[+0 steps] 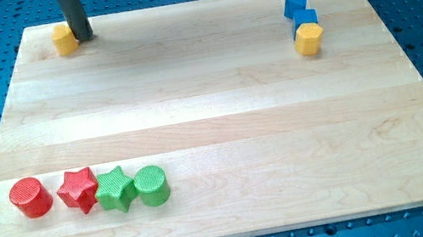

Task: Drag the yellow heart towards the top left corner

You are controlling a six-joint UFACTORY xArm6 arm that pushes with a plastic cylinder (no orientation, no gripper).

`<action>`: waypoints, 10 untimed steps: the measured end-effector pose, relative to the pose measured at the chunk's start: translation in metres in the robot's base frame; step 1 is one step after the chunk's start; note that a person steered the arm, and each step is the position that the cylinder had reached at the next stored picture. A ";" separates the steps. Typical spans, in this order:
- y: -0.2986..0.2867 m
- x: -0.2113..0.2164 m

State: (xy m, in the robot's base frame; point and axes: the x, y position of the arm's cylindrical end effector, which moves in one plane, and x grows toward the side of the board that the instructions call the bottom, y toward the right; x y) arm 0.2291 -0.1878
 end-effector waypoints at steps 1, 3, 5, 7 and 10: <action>0.010 -0.007; 0.114 -0.013; 0.229 -0.004; 0.410 0.013; 0.341 0.040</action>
